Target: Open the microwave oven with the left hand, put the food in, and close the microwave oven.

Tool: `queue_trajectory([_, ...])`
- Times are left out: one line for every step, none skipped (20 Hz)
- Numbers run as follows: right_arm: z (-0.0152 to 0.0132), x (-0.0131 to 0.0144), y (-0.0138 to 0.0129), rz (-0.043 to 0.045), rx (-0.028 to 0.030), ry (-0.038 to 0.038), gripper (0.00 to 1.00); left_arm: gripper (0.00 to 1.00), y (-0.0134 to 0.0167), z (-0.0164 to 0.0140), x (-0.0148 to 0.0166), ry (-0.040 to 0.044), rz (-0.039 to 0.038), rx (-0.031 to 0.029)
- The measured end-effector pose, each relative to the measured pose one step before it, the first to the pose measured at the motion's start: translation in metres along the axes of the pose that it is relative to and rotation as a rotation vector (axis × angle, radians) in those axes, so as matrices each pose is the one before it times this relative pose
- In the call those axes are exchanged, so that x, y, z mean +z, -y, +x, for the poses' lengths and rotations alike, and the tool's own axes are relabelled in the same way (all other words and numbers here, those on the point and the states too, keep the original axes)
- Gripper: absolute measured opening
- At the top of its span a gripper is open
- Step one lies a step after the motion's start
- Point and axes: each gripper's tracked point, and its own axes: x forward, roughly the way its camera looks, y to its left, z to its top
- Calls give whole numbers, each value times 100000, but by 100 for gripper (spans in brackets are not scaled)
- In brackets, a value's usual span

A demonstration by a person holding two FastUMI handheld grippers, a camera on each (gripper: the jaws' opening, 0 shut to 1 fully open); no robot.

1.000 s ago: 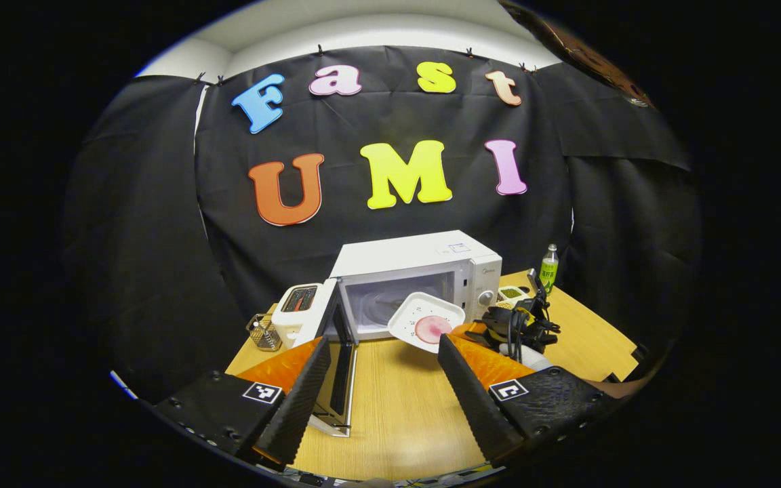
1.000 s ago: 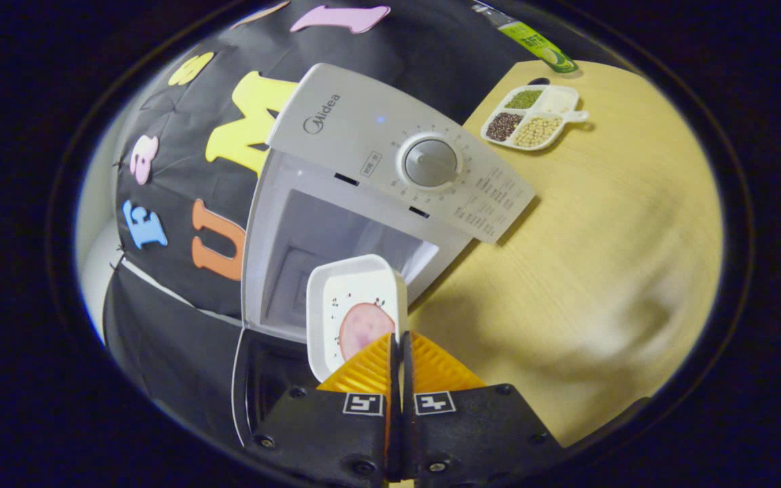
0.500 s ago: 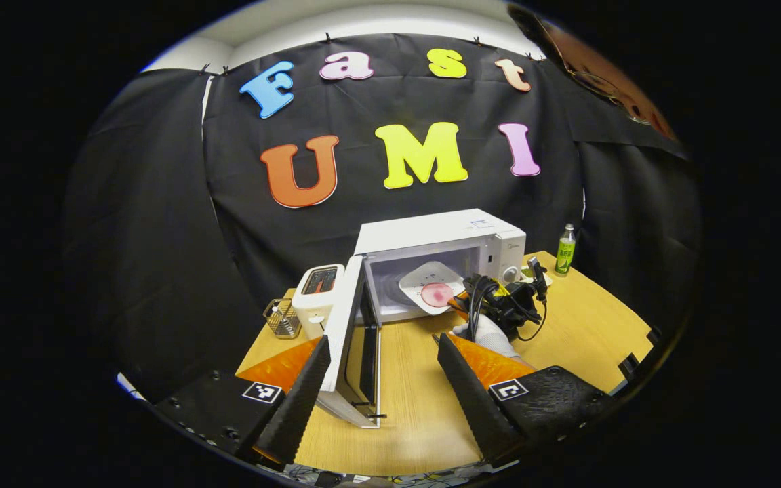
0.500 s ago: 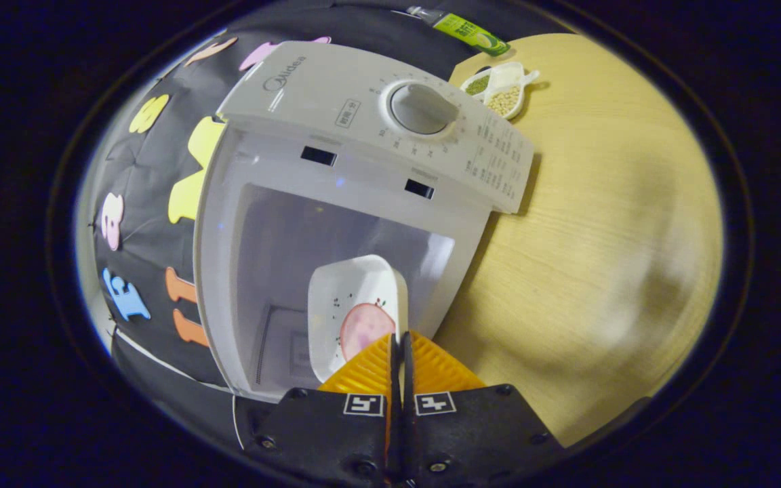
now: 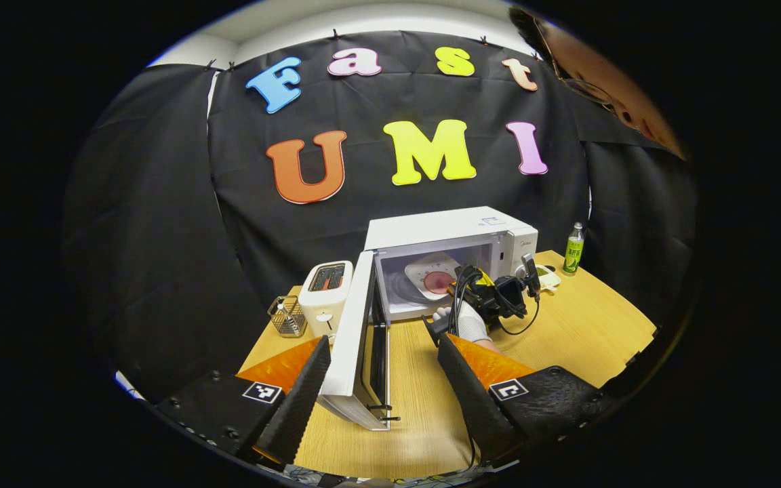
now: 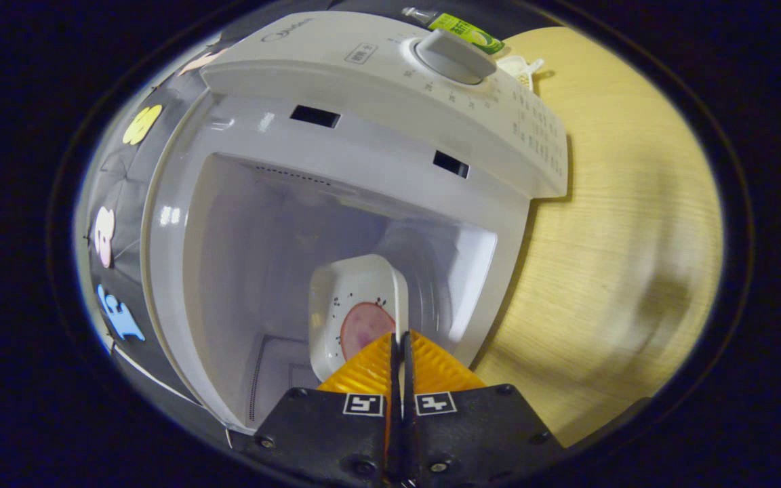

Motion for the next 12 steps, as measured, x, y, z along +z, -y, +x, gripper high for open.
queue_trajectory([219,-463,-110,-879,275,-1115,5,95,44,58,-186,-55,-96,-19])
queue_trajectory([102,-192,35,-1255,38,-305,5,95,0,94,-58,-292,-14,36])
queue_trajectory([50,131,-265,-477,807,805,0,95,-33,75,-161,-239,116,-143])
queue_trajectory([111,5,-354,1625,1648,154,7,95,26,-86,3,407,399,-131])
queue_trajectory([-249,301,-447,1491,2158,220,0,95,98,-135,42,215,330,-56])
queue_trajectory([-319,270,-794,1323,3358,-262,7,95,-56,-226,-92,-204,-39,38])
queue_trajectory([-490,174,-658,-767,2254,536,49,95,9,-160,46,346,-215,219])
queue_trajectory([-676,204,-207,-3450,-474,-83,49,95,-20,-309,218,447,-386,159])
queue_trajectory([-679,-13,-281,-4531,-289,-308,85,95,-116,-206,255,471,-229,419])
queue_trajectory([-880,155,-240,-4348,-178,-14,92,95,-47,-251,106,252,-398,95])
queue_trajectory([-843,289,-209,-4065,-314,293,98,95,42,-399,344,747,-445,-51])
queue_trajectory([-862,255,-381,-3375,695,-33,98,95,-88,-401,447,977,123,279])
